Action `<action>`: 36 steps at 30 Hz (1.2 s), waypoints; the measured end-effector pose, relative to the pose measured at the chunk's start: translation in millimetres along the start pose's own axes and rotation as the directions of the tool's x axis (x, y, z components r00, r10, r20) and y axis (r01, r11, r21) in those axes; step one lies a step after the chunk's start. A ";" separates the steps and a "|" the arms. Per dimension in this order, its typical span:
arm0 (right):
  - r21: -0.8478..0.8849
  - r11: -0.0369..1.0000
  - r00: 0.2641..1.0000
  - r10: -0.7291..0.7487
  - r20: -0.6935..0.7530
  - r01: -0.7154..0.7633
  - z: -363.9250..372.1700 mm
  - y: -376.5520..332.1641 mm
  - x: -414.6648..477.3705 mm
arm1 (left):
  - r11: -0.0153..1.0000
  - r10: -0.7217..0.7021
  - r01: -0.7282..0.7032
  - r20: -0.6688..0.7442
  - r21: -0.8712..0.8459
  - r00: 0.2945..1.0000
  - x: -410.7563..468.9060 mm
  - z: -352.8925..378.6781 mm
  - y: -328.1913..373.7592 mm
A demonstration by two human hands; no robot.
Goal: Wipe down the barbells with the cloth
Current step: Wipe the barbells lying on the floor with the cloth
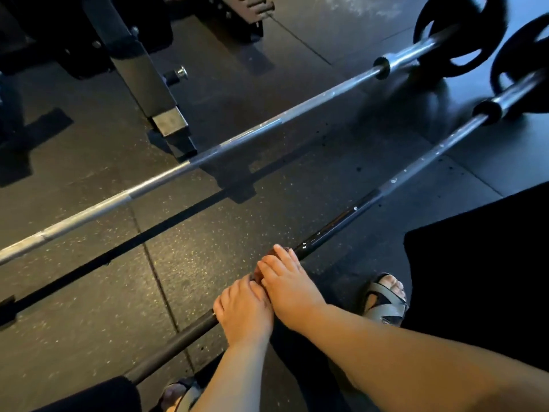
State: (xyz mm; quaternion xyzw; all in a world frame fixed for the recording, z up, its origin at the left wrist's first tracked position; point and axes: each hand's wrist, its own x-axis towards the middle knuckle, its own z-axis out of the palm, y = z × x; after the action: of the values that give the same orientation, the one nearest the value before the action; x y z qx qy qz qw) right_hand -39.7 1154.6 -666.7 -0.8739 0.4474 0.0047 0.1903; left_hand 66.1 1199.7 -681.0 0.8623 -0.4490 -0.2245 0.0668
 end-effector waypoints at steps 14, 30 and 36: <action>0.038 0.998 0.998 -0.051 0.025 0.050 -2.4 14.5 2.6 | 0.999 0.044 -0.044 -0.029 -0.005 0.999 -6.7 -6.2 1.7; 0.084 0.995 0.998 0.044 0.042 -0.047 -4.6 31.9 -1.9 | 1.000 -0.006 0.007 0.045 -0.007 0.999 -0.6 -2.2 1.6; 0.022 1.000 0.996 -0.008 0.089 0.006 -3.6 4.1 0.7 | 1.000 -0.003 0.003 0.025 0.009 1.000 -1.4 1.8 -1.2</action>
State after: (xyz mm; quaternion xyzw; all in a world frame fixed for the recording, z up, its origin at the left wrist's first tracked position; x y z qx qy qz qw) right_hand -43.0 1150.6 -664.7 -0.8723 0.4353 0.0381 0.2195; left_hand 65.5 1201.7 -682.6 0.8605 -0.4493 -0.2333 0.0571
